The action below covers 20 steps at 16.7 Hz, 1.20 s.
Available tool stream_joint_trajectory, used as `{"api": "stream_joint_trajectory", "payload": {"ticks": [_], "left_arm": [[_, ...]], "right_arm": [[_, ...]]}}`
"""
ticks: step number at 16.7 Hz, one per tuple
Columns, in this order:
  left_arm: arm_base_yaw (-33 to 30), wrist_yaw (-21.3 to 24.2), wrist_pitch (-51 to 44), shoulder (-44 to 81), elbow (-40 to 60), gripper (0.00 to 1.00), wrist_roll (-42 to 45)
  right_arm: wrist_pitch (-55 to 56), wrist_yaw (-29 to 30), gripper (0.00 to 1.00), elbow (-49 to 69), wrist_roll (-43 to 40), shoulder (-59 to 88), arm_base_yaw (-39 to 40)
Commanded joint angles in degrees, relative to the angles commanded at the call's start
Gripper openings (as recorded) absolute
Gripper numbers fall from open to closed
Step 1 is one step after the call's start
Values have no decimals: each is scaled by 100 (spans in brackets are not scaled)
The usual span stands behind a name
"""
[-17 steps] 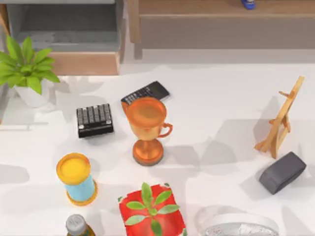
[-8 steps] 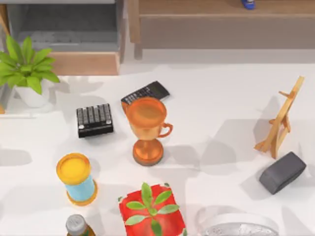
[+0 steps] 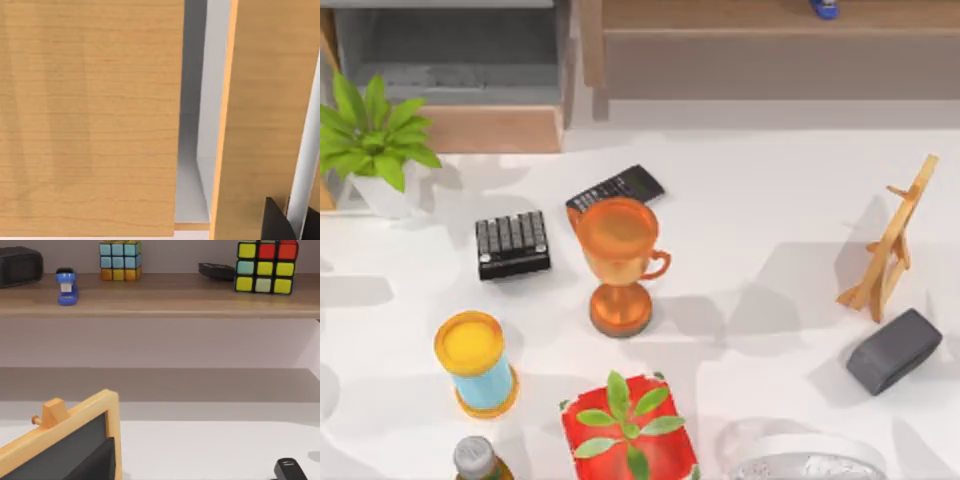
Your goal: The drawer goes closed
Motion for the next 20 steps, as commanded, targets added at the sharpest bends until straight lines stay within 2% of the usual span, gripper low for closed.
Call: {"api": "stream_joint_trajectory", "payload": {"ticks": [10, 16, 20], "left_arm": [[-506, -497, -756, 617, 1397, 0, -23], [-511, -519, -824, 676, 1484, 0, -20], [-693, -685, -1209, 1037, 2242, 0, -16]], "right_arm": [[0, 0, 100, 0, 0, 0, 0], [0, 0, 100, 0, 0, 0, 0], [0, 0, 100, 0, 0, 0, 0]]}}
